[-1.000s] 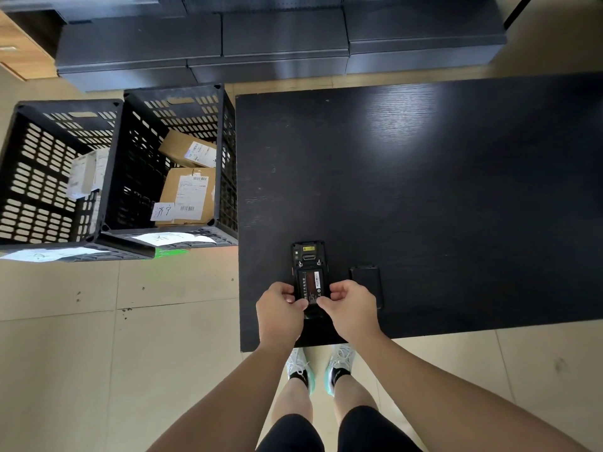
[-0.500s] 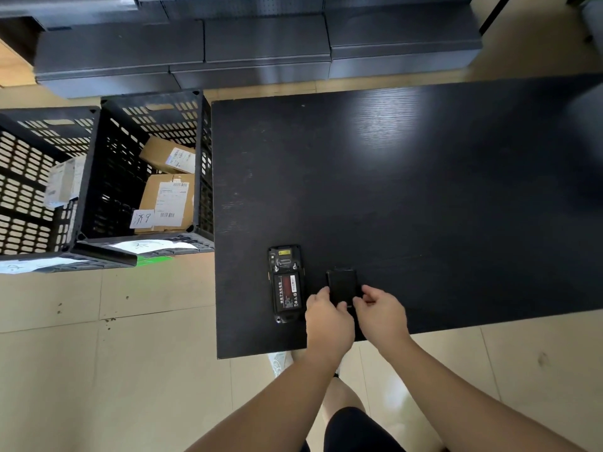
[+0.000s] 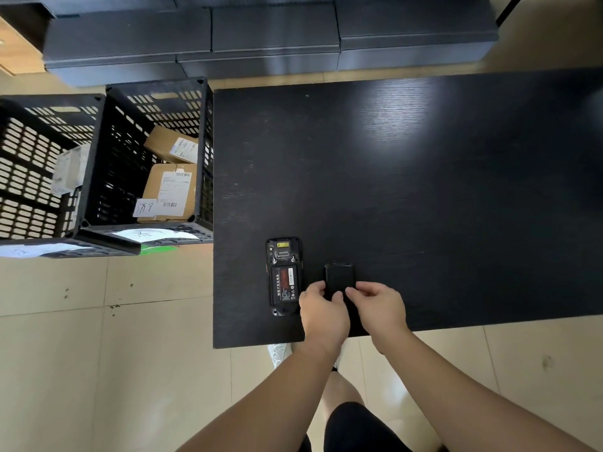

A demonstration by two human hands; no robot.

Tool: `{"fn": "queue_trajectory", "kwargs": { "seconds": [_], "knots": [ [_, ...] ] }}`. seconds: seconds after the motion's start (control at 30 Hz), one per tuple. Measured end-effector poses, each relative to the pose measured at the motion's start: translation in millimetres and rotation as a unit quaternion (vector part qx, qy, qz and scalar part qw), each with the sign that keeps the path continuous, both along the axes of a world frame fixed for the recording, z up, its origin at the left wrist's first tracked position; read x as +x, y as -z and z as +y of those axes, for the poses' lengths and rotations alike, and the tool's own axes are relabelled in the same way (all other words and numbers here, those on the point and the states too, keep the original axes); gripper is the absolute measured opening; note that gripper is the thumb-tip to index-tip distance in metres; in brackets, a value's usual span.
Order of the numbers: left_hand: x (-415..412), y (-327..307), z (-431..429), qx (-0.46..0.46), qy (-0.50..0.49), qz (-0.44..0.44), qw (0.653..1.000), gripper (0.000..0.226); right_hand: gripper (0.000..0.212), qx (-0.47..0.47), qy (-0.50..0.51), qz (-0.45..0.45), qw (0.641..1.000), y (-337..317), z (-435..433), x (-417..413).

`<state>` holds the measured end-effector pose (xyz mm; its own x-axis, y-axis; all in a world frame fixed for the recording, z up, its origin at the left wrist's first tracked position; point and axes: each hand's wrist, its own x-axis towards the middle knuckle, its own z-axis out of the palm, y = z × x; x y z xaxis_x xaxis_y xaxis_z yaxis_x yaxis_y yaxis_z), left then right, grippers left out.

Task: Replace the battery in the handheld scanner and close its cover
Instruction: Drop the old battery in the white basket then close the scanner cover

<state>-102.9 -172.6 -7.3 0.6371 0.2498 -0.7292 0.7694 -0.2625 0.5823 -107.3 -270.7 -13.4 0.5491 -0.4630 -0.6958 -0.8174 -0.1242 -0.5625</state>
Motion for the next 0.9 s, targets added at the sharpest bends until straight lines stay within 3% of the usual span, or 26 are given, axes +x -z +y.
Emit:
{"fn": "queue_trajectory", "kwargs": {
  "seconds": [0.33,0.9],
  "knots": [
    [24.8,-16.3,81.7,0.069,-0.014,-0.1,0.993,0.021,0.023,0.023,-0.112,-0.053,0.992,-11.7,44.0,27.9],
    [27.0,-0.2,128.1,0.06,0.032,-0.085,0.994,0.019,0.021,0.02,-0.172,-0.064,0.983,2.1,70.3,30.3]
  ]
}}
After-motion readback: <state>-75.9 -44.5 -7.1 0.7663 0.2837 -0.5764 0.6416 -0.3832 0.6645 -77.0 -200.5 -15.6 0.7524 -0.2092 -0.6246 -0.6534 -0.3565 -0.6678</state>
